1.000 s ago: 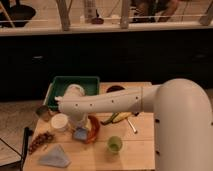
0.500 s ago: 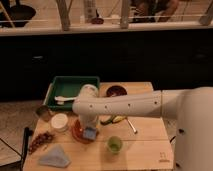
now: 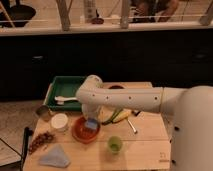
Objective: Wipe red bowl with sponge
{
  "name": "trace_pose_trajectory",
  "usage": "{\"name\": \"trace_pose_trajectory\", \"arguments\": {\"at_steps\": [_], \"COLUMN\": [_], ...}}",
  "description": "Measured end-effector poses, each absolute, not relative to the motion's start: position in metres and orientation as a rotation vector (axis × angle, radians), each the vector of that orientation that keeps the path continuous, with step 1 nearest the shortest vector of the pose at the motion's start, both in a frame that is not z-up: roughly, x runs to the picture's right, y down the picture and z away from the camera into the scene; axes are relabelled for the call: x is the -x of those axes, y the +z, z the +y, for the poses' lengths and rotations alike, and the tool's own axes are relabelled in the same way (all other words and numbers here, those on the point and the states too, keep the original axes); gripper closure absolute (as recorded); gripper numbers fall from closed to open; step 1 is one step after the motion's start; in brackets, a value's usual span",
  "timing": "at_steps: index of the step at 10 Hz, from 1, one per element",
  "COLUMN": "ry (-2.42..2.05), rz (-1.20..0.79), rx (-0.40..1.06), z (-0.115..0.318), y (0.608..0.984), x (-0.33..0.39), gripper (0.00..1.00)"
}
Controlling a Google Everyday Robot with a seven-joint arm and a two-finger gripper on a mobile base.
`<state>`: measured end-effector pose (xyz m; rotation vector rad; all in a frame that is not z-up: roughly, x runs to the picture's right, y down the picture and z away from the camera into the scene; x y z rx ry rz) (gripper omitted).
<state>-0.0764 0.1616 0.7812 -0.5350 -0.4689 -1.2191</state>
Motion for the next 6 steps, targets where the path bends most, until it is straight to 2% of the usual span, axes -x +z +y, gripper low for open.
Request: {"name": "trace_pose_trajectory", "arguments": {"at_steps": [6], "ry": [-1.383], "rz": [-0.509], "rx": [0.577], "z": [0.173], "y": [0.786], "x": [0.148], "gripper": [1.00]}}
